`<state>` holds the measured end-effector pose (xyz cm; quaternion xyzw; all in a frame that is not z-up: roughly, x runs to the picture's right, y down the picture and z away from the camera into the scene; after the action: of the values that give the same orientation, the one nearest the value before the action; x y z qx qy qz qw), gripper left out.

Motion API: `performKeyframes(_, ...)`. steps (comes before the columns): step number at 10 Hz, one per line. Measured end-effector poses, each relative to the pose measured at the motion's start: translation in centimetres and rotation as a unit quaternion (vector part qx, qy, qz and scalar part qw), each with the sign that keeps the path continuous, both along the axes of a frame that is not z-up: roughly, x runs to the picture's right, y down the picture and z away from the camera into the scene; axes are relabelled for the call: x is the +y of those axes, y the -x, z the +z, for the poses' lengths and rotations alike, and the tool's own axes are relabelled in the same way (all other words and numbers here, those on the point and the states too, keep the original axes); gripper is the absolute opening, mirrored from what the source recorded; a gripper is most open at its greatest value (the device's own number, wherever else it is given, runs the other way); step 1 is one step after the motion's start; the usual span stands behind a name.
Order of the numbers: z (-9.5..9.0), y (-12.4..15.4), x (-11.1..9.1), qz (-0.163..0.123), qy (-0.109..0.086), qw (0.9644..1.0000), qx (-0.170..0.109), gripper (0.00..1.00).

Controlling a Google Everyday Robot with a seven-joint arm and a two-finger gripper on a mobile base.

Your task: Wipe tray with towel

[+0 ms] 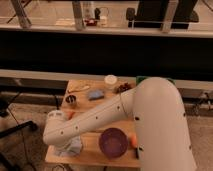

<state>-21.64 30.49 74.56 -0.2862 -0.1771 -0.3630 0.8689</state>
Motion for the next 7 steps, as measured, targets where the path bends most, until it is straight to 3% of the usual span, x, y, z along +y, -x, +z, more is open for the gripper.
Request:
performKeyframes(5, 0.11, -0.66, 0.09, 0.006, 0.002, 1.0000, 0.004, 0.62)
performKeyframes(7, -0.12, -0.60, -0.10, 0.008, 0.003, 1.0000, 0.005, 0.79)
